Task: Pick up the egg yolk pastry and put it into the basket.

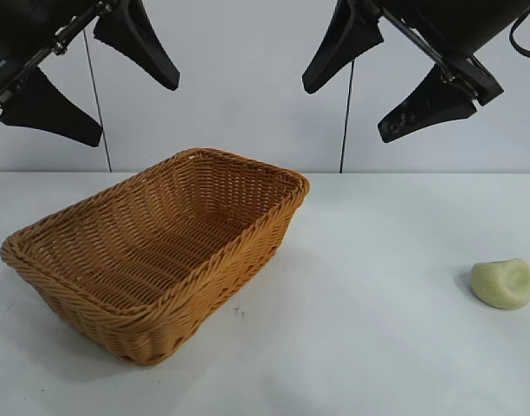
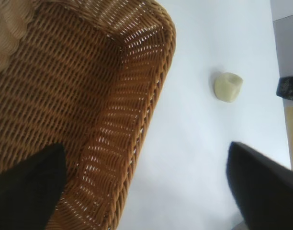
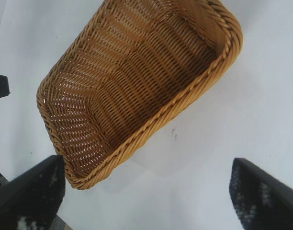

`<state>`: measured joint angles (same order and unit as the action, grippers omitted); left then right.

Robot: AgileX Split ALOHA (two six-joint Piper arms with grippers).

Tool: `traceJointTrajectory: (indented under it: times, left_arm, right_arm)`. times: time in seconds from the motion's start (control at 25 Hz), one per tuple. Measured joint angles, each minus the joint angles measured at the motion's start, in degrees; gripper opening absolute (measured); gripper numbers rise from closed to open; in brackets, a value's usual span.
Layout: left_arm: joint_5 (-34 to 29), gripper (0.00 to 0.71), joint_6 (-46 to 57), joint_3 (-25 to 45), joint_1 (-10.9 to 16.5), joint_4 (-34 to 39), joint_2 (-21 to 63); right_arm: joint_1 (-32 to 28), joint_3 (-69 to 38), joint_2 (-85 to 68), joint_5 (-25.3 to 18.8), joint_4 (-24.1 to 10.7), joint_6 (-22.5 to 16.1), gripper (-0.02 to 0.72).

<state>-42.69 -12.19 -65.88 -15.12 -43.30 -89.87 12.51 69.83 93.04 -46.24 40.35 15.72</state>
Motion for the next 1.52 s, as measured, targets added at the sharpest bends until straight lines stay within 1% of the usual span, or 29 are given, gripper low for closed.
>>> traceJointTrajectory:
  times: [1.0, 1.12, 1.2, 1.32, 1.52]
  left_arm:
    - [0.17, 0.696, 0.00, 0.00, 0.00, -0.18, 0.00]
    - [-0.07, 0.696, 1.34, 0.00, 0.00, -0.15, 0.19]
    - [-0.17, 0.696, 3.08, 0.00, 0.00, 1.08, 0.84]
    - [-0.55, 0.696, 7.78, 0.00, 0.00, 5.60, 3.18]
    - [-5.00, 0.696, 20.07, 0.96, -0.27, 14.20, 9.33]
  right_arm:
    - [0.00, 0.00, 0.00, 0.00, 0.00, 0.00, 0.642]
    - [0.00, 0.00, 0.00, 0.00, 0.00, 0.00, 0.642]
    - [0.00, 0.00, 0.00, 0.00, 0.00, 0.00, 0.642]
    - [0.00, 0.00, 0.00, 0.00, 0.00, 0.00, 0.642]
    - [0.00, 0.00, 0.00, 0.00, 0.00, 0.00, 0.642]
